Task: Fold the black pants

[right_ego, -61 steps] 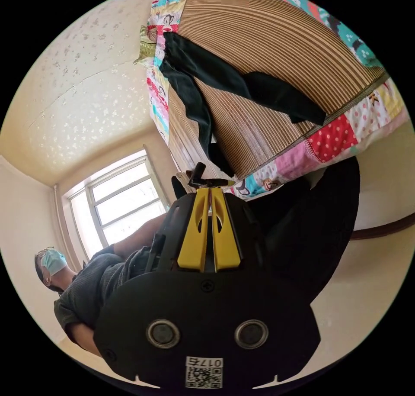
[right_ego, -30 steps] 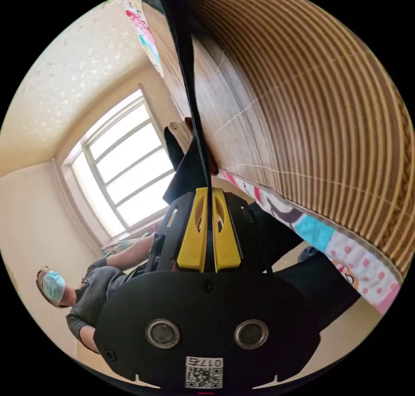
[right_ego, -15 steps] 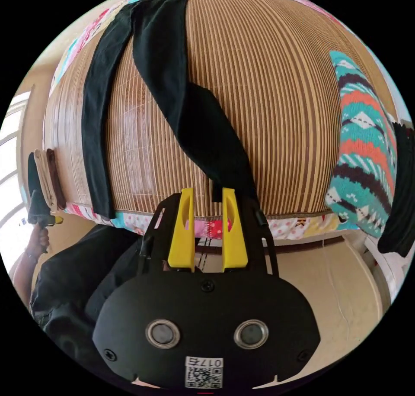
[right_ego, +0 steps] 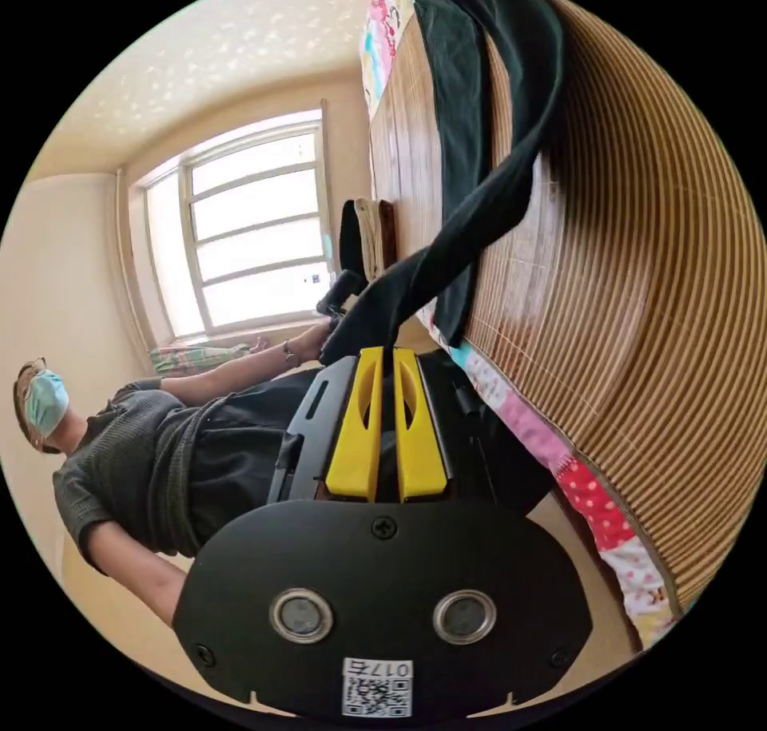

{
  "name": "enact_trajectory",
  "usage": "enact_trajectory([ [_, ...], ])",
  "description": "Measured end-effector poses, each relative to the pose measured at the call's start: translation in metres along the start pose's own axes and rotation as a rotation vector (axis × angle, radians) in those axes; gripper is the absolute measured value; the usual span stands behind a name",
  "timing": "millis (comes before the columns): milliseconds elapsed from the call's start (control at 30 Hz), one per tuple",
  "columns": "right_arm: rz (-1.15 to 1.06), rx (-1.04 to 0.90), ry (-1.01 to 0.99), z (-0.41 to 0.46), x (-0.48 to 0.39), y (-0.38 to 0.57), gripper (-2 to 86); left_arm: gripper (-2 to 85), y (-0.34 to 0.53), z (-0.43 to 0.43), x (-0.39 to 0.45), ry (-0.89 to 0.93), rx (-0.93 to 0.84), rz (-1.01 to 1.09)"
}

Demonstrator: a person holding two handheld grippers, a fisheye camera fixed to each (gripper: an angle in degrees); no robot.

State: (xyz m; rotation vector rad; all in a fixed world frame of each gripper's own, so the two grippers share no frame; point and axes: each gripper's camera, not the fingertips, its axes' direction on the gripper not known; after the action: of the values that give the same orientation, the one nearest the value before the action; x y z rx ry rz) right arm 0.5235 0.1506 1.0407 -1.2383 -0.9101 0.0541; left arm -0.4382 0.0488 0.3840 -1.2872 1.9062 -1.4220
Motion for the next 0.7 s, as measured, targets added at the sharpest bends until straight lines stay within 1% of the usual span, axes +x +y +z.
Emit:
enact_trajectory([
  [33,0.156,-0.058,0.200,0.003,0.015,0.008,3.0,-1.0,0.002,0.007,-0.003,0.018,0.035,-0.015],
  [100,0.308,-0.124,0.343,0.006,0.036,0.018,3.0,-1.0,0.003,0.017,-0.004,0.033,0.088,-0.033],
  [167,0.346,-0.102,0.251,0.001,0.047,0.025,3.1,-1.0,0.001,0.033,0.004,0.052,0.134,-0.023],
  [200,0.360,-0.074,0.168,-0.002,0.049,0.028,3.2,-1.0,0.000,0.038,0.008,0.057,0.139,-0.016],
  [267,0.302,-0.044,0.086,-0.004,0.039,0.028,3.3,-1.0,-0.008,0.058,0.023,0.075,0.143,0.001],
  [333,0.152,-0.058,0.018,0.002,0.015,0.024,3.8,-1.0,-0.017,0.075,0.035,0.065,0.136,0.008],
  [367,0.124,-0.067,0.009,0.005,0.009,0.023,4.1,-1.0,-0.024,0.086,0.044,0.053,0.121,0.025],
  [400,0.098,-0.094,0.009,0.011,0.000,0.022,4.6,-1.0,-0.028,0.092,0.048,0.044,0.111,0.035],
  [467,0.108,-0.153,0.032,0.021,-0.006,0.019,6.1,-0.8,-0.044,0.117,0.060,0.002,0.054,0.049],
  [533,0.134,-0.268,0.060,0.035,-0.006,0.018,9.2,-0.7,-0.055,0.132,0.064,-0.012,0.017,0.045],
  [567,0.144,-0.282,0.080,0.035,-0.006,0.018,9.9,-0.5,-0.059,0.141,0.066,-0.014,0.004,0.045],
  [600,0.150,-0.270,0.132,0.030,-0.009,0.020,10.8,-0.4,-0.061,0.144,0.067,-0.015,0.001,0.048],
  [700,0.168,-0.096,0.273,-0.003,-0.019,0.029,10.3,-0.1,-0.066,0.157,0.073,-0.032,0.004,0.071],
])
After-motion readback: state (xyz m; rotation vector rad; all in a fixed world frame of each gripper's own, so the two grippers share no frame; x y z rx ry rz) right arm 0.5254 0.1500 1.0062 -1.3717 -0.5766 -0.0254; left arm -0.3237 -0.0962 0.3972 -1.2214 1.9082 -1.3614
